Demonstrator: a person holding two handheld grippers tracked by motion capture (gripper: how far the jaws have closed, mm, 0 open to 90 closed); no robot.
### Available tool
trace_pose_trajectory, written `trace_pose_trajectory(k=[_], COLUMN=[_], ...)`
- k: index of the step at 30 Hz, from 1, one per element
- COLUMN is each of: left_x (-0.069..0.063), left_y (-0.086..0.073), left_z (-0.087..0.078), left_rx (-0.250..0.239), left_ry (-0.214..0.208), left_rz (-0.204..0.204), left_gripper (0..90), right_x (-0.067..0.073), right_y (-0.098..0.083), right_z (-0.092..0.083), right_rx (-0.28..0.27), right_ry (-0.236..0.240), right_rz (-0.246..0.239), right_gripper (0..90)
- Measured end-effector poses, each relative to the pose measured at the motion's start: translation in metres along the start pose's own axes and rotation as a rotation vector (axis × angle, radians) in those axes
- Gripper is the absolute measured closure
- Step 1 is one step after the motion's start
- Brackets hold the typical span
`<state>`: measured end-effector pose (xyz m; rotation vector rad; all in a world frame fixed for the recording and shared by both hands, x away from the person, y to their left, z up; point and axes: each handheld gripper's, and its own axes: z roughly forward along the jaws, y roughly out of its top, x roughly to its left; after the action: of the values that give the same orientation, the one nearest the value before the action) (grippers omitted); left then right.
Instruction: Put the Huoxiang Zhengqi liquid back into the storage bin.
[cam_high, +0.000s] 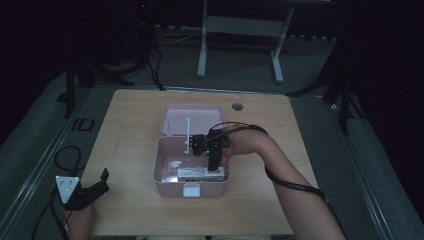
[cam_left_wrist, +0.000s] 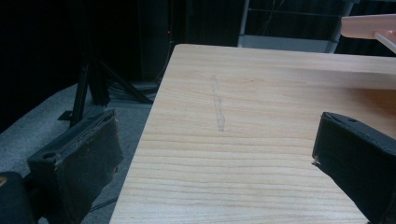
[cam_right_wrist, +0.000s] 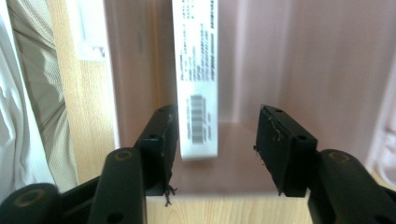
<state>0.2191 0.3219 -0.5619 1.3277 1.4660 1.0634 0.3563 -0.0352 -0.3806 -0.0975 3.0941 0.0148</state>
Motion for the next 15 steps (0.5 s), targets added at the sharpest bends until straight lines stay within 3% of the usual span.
trace_pose_trajectory(k=[6,15], left_x=[0.0,-0.001], left_y=[0.0,0.0], left_z=[0.0,0.0], left_rx=[0.0,0.0], left_ry=[0.001,0.002], left_rz=[0.002,0.004], left_gripper=[1.3,1.4], right_x=[-0.007,-0.022], right_y=[-0.026,-0.075], right_z=[-0.016,-0.019], right_rx=[-0.04,-0.106], right_ry=[-0.028,-0.047], right_rz=[0.053,0.167], right_gripper=[35.2,16.2])
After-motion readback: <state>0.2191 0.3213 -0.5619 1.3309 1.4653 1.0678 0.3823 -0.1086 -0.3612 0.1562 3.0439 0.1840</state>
